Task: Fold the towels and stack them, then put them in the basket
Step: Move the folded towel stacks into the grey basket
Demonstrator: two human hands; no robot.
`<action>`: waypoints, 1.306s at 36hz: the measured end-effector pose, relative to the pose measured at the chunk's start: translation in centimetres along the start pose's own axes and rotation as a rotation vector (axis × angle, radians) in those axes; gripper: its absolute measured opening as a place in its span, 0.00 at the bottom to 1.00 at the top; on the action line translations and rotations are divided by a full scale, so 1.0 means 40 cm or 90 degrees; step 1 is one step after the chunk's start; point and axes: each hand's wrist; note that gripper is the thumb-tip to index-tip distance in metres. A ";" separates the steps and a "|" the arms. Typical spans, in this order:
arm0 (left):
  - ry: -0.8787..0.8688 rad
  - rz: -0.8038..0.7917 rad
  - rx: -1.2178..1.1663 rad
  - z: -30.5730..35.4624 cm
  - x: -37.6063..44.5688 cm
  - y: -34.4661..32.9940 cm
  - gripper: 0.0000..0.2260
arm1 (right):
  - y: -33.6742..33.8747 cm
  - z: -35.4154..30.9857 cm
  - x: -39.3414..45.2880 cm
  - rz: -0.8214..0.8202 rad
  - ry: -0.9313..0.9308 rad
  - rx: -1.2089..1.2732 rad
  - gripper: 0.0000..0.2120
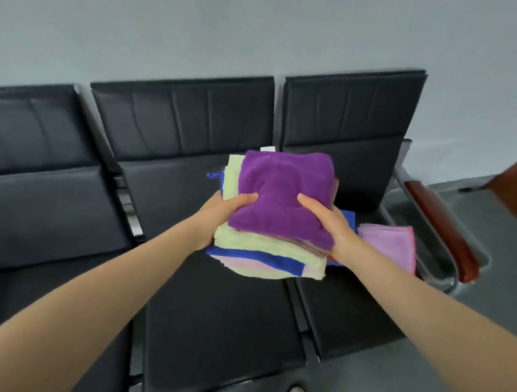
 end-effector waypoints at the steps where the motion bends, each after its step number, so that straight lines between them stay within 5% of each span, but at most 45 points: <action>1: 0.004 -0.016 0.003 0.022 -0.023 -0.026 0.16 | 0.010 -0.021 -0.047 0.009 0.002 0.018 0.36; 7: 0.039 -0.080 0.008 0.057 -0.071 -0.143 0.22 | 0.086 -0.048 -0.196 0.061 0.011 0.061 0.33; 11: 0.054 -0.149 0.045 0.066 -0.078 -0.309 0.22 | 0.214 -0.063 -0.313 0.115 0.024 0.092 0.22; 16: 0.064 -0.210 0.084 0.022 -0.052 -0.541 0.18 | 0.421 -0.045 -0.398 0.155 0.047 0.121 0.31; 22: 0.079 -0.234 0.101 -0.082 0.013 -0.840 0.22 | 0.715 0.004 -0.457 0.212 0.044 0.155 0.30; 26: 0.097 -0.238 0.088 -0.172 0.051 -1.060 0.22 | 0.941 0.034 -0.501 0.243 0.028 0.181 0.20; 38: 0.162 -0.244 0.050 -0.287 0.192 -1.512 0.30 | 1.416 0.043 -0.510 0.247 0.004 0.188 0.29; 47: 0.158 -0.307 0.093 -0.247 0.447 -1.809 0.15 | 1.734 -0.047 -0.369 0.290 0.022 0.196 0.33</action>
Point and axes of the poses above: each hand's wrist, its own x-axis towards the middle knuckle, its own y-axis out of the back of the hand, z = x × y, and after that the axes turned 13 degrees about -x, right-handed
